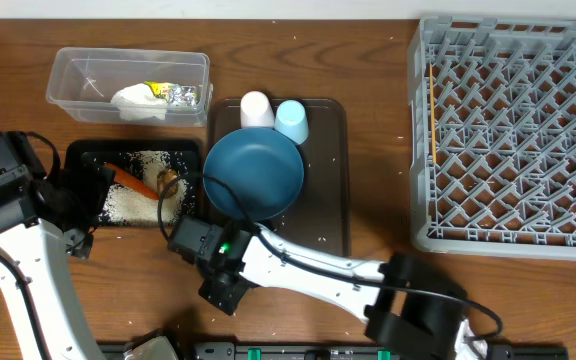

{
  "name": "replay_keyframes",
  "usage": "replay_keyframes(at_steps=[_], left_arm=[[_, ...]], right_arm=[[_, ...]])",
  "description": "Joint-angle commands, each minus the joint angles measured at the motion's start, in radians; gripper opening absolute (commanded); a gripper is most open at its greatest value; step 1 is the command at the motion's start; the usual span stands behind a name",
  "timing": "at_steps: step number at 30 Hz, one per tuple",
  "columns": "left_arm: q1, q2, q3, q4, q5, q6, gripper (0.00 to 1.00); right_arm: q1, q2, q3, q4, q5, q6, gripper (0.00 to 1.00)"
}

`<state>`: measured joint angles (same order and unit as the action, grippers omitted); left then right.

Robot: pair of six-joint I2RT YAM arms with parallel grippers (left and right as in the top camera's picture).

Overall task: Sort waste into correct bins and load items into the dishwasher rack
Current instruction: 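Lift the light blue bowl and carry it to the rack's back corner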

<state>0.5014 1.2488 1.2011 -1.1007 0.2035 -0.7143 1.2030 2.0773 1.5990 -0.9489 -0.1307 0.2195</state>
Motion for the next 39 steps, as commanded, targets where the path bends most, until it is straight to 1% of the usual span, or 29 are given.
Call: replay_keyframes(at_steps=[1, 3, 9, 14, 17, 25, 30, 34, 39], left_arm=[[0.004, -0.007, 0.000, -0.006, -0.006, -0.009, 0.98], [0.004, -0.007, 0.000, -0.006, -0.006, -0.009, 0.98], [0.004, -0.007, 0.000, -0.006, -0.006, -0.009, 0.98], [0.004, -0.007, 0.000, -0.006, -0.006, -0.009, 0.98], [0.004, -0.007, 0.000, -0.006, -0.006, -0.009, 0.98], [0.004, -0.007, 0.000, -0.006, -0.006, -0.009, 0.98], [0.004, -0.007, 0.000, -0.006, -0.006, -0.009, 0.98], [0.004, -0.007, 0.000, -0.006, -0.006, -0.009, 0.98], [0.004, -0.007, 0.000, -0.006, -0.006, -0.009, 0.98]], right_arm=[[0.001, 0.042, 0.001, 0.001, 0.016, -0.018, 0.74], [0.000, 0.053, 0.001, 0.002, 0.018, -0.018, 0.68], [-0.002, 0.054, 0.003, 0.003, 0.029, -0.014, 0.35], [-0.014, 0.054, 0.004, 0.000, 0.029, -0.005, 0.20], [-0.024, 0.054, 0.004, -0.005, 0.029, 0.011, 0.02], [-0.072, 0.046, 0.024, -0.041, 0.016, 0.074, 0.01], [-0.109, -0.004, 0.043, -0.042, -0.067, 0.076, 0.02], [-0.148, -0.081, 0.056, -0.042, -0.122, 0.076, 0.02], [-0.216, -0.227, 0.056, -0.043, -0.151, 0.075, 0.01]])
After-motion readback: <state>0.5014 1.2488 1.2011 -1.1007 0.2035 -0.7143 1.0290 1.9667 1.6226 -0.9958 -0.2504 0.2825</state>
